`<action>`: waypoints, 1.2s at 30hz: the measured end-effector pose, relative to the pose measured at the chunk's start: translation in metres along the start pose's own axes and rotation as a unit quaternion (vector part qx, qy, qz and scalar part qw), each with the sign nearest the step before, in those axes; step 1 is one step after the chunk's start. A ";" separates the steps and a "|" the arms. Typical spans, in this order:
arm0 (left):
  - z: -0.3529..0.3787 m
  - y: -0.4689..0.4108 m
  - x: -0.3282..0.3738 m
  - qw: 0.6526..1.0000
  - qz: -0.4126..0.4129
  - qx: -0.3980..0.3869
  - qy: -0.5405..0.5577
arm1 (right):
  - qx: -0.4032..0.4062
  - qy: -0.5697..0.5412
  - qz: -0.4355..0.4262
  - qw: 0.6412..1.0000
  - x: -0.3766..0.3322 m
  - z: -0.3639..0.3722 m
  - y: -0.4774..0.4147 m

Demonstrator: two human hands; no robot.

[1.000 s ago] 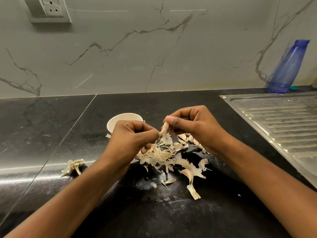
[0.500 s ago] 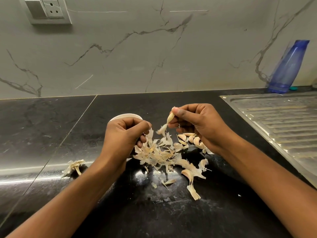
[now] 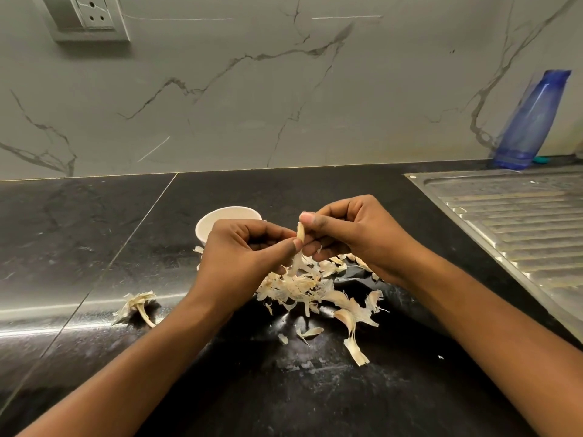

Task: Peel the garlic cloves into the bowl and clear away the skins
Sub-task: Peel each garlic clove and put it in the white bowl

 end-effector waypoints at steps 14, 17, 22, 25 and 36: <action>-0.003 -0.001 -0.005 0.994 -0.057 -0.003 0.095 | -0.047 0.051 -0.026 0.997 0.000 0.004 0.002; -0.005 -0.001 -0.005 0.995 -0.056 -0.001 0.082 | -0.052 0.044 -0.032 0.997 0.000 0.004 0.001; -0.007 -0.002 -0.002 0.994 -0.053 0.015 0.093 | -0.046 0.053 -0.047 0.996 -0.001 -0.001 0.000; -0.008 -0.002 -0.002 0.995 -0.051 0.022 0.083 | -0.035 0.104 -0.076 0.991 -0.003 -0.004 -0.001; 0.001 -0.002 -0.014 0.990 -0.108 -0.027 0.082 | 0.003 0.343 -0.221 0.913 -0.018 0.000 0.008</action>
Point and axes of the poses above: each hand's wrist, its own y-axis away from the middle knuckle, its own z-axis out of the palm, x = y × z, the point moved 7 cm from there along -y, towards the middle knuckle, and after that the axes turned 8 degrees about z, right-handed, at the moved point
